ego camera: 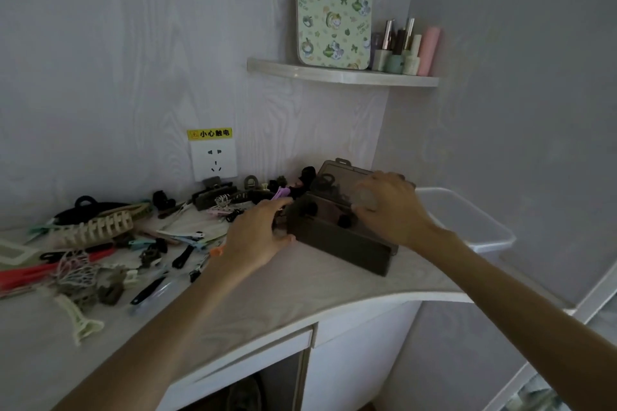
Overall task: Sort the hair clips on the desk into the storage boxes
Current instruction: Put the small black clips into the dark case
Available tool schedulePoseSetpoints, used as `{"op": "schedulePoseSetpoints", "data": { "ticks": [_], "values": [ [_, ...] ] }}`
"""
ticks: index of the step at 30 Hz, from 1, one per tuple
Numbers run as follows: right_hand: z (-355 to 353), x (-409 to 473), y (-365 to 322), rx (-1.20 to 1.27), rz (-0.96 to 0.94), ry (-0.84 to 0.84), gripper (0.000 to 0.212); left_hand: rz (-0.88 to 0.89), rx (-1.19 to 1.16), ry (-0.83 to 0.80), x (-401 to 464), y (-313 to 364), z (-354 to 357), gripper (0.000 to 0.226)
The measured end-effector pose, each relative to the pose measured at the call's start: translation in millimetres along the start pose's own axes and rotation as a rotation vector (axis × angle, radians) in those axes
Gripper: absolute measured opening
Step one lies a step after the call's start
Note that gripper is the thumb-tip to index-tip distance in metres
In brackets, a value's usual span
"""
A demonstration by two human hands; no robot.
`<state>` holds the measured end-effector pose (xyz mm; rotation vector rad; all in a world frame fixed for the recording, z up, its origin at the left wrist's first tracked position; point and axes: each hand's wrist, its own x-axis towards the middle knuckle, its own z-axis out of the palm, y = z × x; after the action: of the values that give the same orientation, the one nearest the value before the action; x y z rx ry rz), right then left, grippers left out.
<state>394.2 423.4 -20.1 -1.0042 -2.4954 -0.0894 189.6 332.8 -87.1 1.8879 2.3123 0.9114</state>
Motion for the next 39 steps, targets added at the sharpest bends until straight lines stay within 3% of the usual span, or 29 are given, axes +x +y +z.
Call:
{"op": "schedulePoseSetpoints", "data": {
  "ticks": [2, 4, 8, 12, 16, 18, 20, 22, 25, 27, 32, 34, 36, 39],
  "values": [
    [7.1, -5.2, -24.7, 0.081, -0.074, 0.039, 0.022, -0.043, -0.012, 0.03, -10.1, -16.3, -14.0, 0.06],
    [17.3, -4.3, -56.9, 0.164, -0.142, 0.033, 0.023, -0.121, 0.007, 0.052, -25.0, -39.3, -33.5, 0.045],
    [57.9, 3.4, -117.2, 0.204, -0.109, -0.129, 0.031, -0.191, 0.031, 0.128, -61.8, -86.6, -57.2, 0.03],
    [107.6, -1.3, -137.6, 0.007, 0.201, -0.171, 0.05, -0.16, 0.017, 0.064, -80.6, -104.4, -68.1, 0.08],
    [134.3, 4.2, -143.7, -0.021, 0.197, -0.102, 0.049, -0.08, 0.041, -0.053, -71.3, -98.1, -65.8, 0.093],
    [141.5, 14.4, -142.5, 0.069, 0.1, -0.087, 0.043, 0.037, 0.122, -0.111, -59.5, -93.5, -55.8, 0.08],
    [144.7, 24.1, -141.3, 0.203, 0.008, -0.087, 0.037, 0.061, 0.134, -0.053, -43.4, -92.2, -47.6, 0.051],
    [145.1, 34.4, -137.9, 0.315, -0.066, -0.1, 0.031, -0.043, 0.094, 0.068, -22.6, -89.9, -44.8, 0.031],
    [144.4, 49.4, -131.6, 0.392, -0.139, -0.161, 0.029, -0.192, 0.034, 0.155, 5.3, -87.1, -43.1, 0.021],
    [148.1, 57.5, -128.6, 0.423, -0.16, -0.131, 0.029, -0.252, 0.005, 0.111, 23.1, -92.9, -42.6, 0.018],
    [153.2, 61.5, -123.3, 0.635, -0.092, -0.045, 0.034, -0.312, -0.071, -0.276, 63.3, -102.5, -62.3, 0.016],
    [148.5, 62.3, -123.5, 0.724, -0.044, -0.003, 0.031, -0.344, -0.044, -0.355, 72.1, -97.5, -70.4, 0.018],
    [147.2, 62.6, -124.7, 0.758, -0.049, 0.043, 0.023, -0.375, 0.033, -0.393, 78.8, -92.5, -70.2, 0.022],
    [145.1, 62.1, -126.5, 0.764, -0.075, 0.153, 0.014, -0.353, 0.334, -0.393, 82.0, -85.7, -61.0, 0.036]
  ]
}}
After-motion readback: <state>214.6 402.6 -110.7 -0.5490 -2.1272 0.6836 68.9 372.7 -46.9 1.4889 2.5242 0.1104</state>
